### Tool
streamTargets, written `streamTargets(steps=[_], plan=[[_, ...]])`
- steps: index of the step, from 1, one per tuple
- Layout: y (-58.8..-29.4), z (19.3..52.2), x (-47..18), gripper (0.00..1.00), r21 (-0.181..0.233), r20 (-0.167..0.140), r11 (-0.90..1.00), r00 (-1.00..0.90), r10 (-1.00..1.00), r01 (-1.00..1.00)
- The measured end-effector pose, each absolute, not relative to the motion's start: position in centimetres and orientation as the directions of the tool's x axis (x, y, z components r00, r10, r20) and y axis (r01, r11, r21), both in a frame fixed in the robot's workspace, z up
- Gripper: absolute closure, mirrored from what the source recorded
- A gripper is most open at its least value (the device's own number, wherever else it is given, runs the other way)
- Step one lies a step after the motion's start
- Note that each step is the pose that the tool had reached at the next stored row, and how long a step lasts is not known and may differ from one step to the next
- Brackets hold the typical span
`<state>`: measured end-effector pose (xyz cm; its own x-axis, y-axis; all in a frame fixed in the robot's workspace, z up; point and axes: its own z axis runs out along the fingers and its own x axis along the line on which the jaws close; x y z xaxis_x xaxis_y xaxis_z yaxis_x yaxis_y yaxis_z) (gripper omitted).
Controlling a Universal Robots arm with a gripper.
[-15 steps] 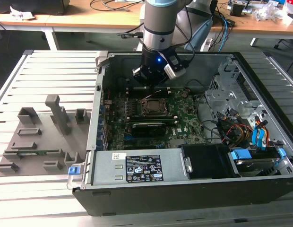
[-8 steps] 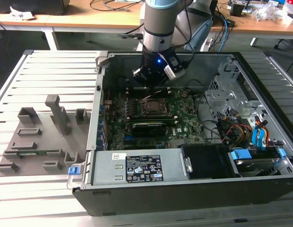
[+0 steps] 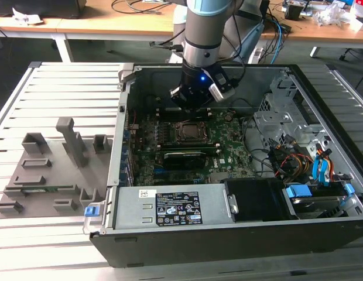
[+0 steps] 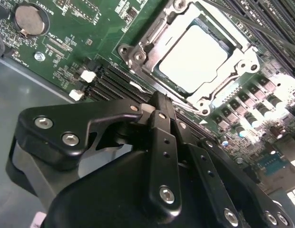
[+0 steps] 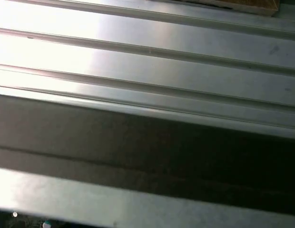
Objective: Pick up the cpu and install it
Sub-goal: 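Install the first cpu locking lever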
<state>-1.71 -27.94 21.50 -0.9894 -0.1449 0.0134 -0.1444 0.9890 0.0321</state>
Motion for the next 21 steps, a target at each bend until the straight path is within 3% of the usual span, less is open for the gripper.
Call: streamTargets(steps=[6,16,21], plan=[[-28.1,20.1,-0.4,0.89,0.029,0.014,0.989,-0.989,-0.145,-0.144],[-28.2,20.8,-0.4,0.89,0.030,0.013,0.989,-0.989,-0.146,-0.145],[-29.7,20.8,-0.4,0.89,0.030,0.013,0.989,-0.989,-0.145,-0.145]])
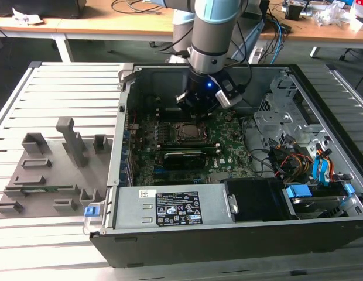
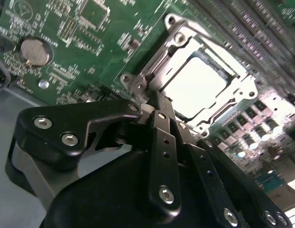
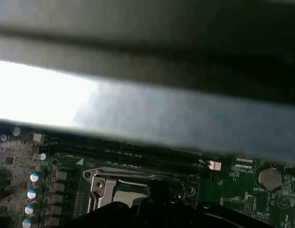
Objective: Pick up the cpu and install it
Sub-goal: 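Install the first cpu locking lever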
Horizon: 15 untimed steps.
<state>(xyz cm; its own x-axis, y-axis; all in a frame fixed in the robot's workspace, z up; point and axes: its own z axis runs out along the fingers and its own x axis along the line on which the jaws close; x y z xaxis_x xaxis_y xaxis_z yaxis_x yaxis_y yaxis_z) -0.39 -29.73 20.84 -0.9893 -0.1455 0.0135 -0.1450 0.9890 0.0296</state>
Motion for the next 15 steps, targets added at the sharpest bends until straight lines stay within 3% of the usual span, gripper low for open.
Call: streamTargets(steps=[11,15], plan=[[-32.4,20.8,-0.4,0.89,0.026,0.014,0.989,-0.989,-0.145,-0.145],[-32.4,22.7,-0.4,0.89,0.022,0.014,0.989,-0.989,-0.145,-0.145]])
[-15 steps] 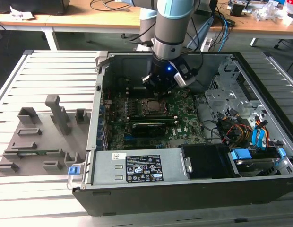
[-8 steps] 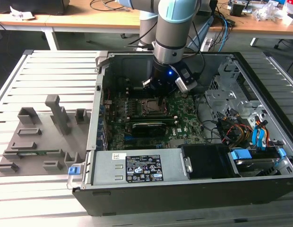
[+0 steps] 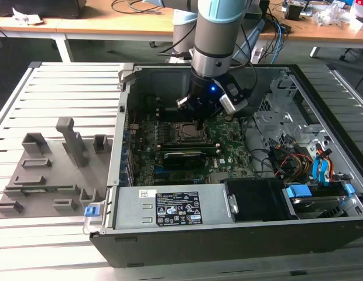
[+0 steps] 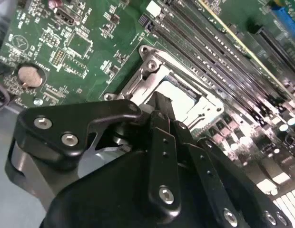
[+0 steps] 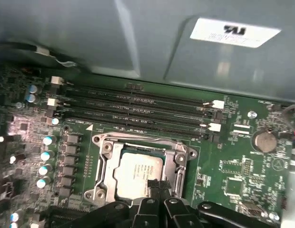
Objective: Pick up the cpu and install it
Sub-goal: 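Install the first cpu locking lever, then install the second cpu locking lever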
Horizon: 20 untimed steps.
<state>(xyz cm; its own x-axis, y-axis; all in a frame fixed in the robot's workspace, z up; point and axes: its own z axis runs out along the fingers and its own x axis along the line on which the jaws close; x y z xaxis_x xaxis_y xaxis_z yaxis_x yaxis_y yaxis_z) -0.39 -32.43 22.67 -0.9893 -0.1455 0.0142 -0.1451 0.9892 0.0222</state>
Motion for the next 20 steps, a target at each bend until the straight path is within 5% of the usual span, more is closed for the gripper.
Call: streamTargets(steps=[20], plan=[[-32.4,25.0,-0.4,0.89,0.020,0.015,0.989,-0.989,-0.145,-0.145]])
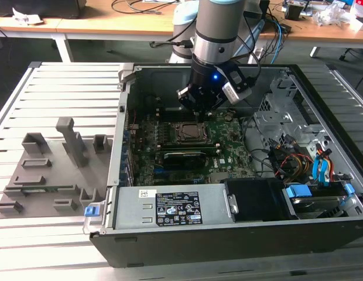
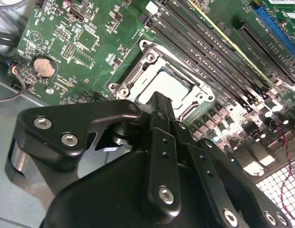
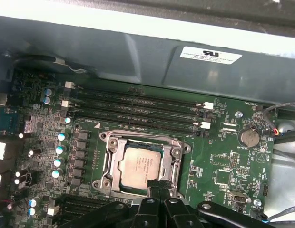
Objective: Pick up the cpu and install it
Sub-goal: 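Install the second cpu locking lever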
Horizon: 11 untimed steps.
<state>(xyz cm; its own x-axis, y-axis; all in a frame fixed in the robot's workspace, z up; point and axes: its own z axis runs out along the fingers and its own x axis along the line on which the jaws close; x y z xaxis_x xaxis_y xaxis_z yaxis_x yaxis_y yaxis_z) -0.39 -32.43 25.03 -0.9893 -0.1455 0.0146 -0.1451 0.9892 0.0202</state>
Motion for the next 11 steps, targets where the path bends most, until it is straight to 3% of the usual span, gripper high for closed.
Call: streamTargets(steps=[5,11], plan=[[-32.6,25.0,-0.3,0.89,0.020,0.015,0.989,-0.989,-0.145,-0.145],[-34.9,24.9,-0.3,0.89,0.020,0.015,0.989,-0.989,-0.145,-0.145]])
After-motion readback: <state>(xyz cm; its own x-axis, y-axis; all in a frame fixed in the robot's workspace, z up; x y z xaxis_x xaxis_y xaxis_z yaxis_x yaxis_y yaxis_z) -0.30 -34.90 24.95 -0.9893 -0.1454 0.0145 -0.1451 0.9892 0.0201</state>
